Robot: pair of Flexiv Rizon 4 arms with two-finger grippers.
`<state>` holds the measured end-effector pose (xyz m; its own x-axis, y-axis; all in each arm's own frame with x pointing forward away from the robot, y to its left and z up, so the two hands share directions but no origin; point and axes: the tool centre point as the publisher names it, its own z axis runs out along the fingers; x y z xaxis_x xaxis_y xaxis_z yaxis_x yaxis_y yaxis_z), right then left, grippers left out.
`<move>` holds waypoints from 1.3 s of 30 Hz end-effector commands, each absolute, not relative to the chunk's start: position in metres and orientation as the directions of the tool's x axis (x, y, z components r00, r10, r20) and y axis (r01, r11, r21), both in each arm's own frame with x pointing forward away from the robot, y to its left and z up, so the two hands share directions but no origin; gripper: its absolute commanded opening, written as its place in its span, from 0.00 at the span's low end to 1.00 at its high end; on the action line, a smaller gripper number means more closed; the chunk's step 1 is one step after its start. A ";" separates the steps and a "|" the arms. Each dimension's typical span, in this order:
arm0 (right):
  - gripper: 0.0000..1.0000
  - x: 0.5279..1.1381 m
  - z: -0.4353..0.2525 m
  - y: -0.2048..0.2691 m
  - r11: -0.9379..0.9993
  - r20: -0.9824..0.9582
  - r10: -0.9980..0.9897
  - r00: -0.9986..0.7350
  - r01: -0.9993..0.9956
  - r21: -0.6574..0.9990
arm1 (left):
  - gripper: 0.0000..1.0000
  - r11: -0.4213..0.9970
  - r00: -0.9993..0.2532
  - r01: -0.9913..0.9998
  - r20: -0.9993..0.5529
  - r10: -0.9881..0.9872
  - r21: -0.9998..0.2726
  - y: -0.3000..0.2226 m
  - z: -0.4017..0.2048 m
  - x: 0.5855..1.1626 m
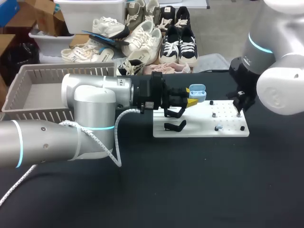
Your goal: Pick up each earbud case from the left stands, insert the matching earbuds, close the lid, and place the case in the box.
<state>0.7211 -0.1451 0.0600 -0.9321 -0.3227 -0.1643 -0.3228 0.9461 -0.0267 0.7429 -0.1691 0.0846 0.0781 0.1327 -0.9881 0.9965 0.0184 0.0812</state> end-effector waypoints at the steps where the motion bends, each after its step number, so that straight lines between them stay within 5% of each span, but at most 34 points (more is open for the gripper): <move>1: 0.00 0.707 0.078 -0.143 0.996 -0.148 -0.082 -0.986 -0.076 -0.051 | 0.00 0.019 0.080 0.996 -0.988 0.130 0.083 -0.169 0.084 0.743; 13: 0.00 0.677 0.115 -0.124 0.825 -0.059 0.563 -0.824 0.565 -0.020 | 0.00 0.019 0.080 0.996 -0.988 0.130 0.083 -0.169 0.084 0.743; 26: 0.00 0.684 0.145 -0.084 0.662 -0.064 0.743 -0.666 0.746 -0.076 | 0.00 0.019 0.080 0.996 -0.988 0.130 0.083 -0.169 0.084 0.743; 39: 0.00 0.730 0.160 -0.043 0.700 -0.093 0.705 -0.703 0.711 -0.060 | 0.00 0.019 0.080 0.996 -0.988 0.130 0.083 -0.169 0.084 0.743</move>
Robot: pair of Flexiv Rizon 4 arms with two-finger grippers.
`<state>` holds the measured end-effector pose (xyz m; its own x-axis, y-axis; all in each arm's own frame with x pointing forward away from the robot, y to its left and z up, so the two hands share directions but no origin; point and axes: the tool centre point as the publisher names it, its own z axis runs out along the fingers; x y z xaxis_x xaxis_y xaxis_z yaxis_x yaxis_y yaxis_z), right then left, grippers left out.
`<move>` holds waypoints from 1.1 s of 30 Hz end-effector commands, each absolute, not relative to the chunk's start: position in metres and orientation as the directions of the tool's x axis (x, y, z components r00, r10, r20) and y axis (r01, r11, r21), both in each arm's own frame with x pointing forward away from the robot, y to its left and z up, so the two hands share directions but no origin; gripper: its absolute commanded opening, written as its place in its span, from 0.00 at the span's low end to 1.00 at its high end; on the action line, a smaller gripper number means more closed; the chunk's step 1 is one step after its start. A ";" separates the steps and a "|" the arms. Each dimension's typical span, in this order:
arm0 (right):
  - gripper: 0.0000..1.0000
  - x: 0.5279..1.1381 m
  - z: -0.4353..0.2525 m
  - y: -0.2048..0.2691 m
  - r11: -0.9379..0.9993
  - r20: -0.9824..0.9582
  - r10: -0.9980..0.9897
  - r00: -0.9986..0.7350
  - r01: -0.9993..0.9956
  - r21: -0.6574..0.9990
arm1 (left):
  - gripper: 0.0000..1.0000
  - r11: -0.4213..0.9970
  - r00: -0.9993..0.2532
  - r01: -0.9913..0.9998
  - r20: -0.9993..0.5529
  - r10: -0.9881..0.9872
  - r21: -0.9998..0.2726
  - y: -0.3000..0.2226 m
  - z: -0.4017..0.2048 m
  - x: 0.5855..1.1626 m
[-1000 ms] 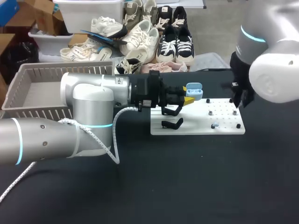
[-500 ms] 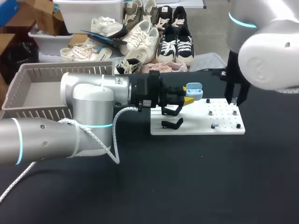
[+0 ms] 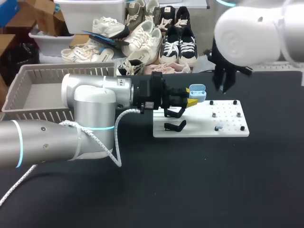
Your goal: Pick up each earbud case from the left stands, insert the matching earbuds, close the lid, and place the case in the box.
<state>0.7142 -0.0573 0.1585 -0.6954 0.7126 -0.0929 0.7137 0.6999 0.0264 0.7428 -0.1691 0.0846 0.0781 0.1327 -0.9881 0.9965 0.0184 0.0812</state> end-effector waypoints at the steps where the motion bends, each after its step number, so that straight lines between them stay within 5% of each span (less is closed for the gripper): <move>1: 0.00 0.731 0.161 -0.040 0.706 -0.095 0.700 -0.708 0.706 -0.059 | 0.00 0.019 0.080 0.996 -0.988 0.130 0.083 -0.169 0.084 0.743; 33: 0.00 0.723 0.147 -0.007 0.794 -0.082 0.606 -0.791 0.607 0.008 | 0.00 0.019 0.080 0.996 -0.988 0.130 0.083 -0.169 0.084 0.743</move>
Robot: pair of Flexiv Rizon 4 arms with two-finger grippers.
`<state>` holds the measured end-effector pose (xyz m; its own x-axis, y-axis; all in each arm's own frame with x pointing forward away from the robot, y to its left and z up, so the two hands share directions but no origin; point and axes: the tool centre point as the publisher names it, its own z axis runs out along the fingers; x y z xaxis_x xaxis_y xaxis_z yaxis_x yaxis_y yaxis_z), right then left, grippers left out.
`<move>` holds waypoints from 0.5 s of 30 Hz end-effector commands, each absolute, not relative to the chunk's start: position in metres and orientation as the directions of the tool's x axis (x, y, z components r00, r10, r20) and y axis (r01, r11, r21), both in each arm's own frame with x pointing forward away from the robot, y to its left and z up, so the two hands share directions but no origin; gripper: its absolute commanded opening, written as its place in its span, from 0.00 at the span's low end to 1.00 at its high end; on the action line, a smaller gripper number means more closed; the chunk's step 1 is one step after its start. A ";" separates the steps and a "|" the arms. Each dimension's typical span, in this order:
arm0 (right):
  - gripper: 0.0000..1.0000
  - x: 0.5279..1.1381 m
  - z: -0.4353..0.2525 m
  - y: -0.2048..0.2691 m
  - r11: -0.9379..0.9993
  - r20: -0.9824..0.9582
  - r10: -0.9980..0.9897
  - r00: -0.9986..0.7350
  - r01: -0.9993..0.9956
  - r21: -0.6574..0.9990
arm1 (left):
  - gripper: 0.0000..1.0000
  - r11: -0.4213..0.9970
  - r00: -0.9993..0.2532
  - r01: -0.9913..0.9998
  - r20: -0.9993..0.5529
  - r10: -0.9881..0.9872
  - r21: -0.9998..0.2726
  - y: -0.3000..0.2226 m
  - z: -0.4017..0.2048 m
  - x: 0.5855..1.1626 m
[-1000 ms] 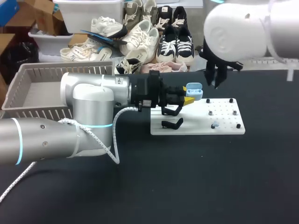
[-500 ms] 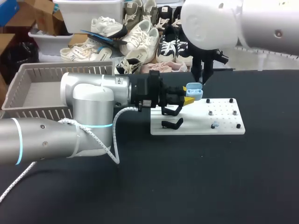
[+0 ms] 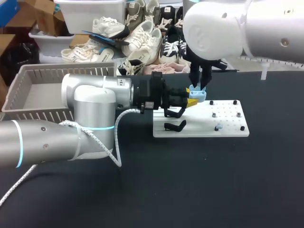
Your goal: Pick up each earbud case from the left stands, insert the matching earbuds, close the lid, and place the case in the box.
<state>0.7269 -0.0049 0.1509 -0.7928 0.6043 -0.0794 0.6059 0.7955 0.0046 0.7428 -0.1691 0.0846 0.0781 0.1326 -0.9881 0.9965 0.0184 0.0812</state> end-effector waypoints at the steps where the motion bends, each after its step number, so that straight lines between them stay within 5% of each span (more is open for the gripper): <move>1: 0.00 0.723 0.146 -0.008 0.793 -0.079 0.607 -0.791 0.609 0.006 | 0.00 0.019 0.080 0.996 -0.988 0.130 0.083 -0.169 0.084 0.743; 15: 0.00 0.729 0.140 -0.007 0.797 -0.059 0.604 -0.795 0.605 0.006 | 0.00 0.019 0.080 0.996 -0.988 0.130 0.083 -0.169 0.084 0.743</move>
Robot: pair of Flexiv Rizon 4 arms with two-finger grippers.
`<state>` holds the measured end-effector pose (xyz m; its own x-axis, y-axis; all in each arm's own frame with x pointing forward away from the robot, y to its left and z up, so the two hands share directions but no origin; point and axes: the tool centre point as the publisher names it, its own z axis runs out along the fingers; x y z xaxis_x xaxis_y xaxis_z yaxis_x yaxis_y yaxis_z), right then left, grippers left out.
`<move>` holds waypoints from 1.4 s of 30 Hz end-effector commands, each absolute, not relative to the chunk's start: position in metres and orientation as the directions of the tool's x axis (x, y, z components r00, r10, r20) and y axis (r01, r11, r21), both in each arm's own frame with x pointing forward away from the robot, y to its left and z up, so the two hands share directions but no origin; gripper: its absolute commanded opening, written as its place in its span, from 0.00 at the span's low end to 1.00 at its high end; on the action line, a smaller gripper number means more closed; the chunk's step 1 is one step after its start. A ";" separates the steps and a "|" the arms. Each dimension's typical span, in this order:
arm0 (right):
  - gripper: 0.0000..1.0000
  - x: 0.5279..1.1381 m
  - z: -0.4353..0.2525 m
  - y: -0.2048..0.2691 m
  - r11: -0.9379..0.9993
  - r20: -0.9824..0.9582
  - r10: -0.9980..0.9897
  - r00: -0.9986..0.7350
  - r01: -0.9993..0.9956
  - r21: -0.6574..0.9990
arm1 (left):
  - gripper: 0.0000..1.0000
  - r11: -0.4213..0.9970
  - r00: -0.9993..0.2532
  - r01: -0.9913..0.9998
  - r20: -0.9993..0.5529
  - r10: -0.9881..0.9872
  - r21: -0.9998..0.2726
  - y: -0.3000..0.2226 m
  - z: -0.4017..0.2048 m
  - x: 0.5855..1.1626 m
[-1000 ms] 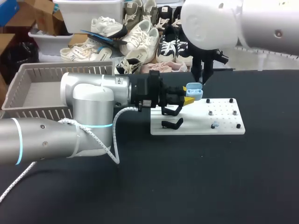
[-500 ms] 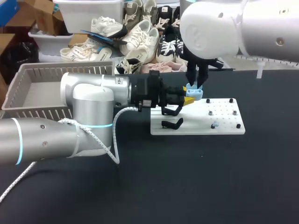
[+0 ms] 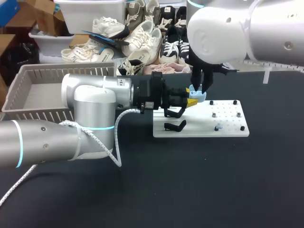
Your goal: Pick up each earbud case from the left stands, insert the matching earbuds, close the lid, and place the case in the box.
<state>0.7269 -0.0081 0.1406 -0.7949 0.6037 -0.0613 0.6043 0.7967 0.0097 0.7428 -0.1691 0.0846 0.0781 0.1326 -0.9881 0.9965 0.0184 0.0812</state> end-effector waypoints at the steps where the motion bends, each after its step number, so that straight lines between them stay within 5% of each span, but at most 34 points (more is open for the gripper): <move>1: 0.00 0.729 0.140 -0.007 0.797 -0.058 0.604 -0.795 0.604 0.007 | 0.00 0.019 0.080 0.996 -0.988 0.130 0.083 -0.169 0.084 0.743; 42: 0.00 0.738 0.136 -0.006 0.789 -0.047 0.613 -0.788 0.614 -0.005 | 0.00 0.019 0.080 0.996 -0.988 0.130 0.083 -0.169 0.084 0.743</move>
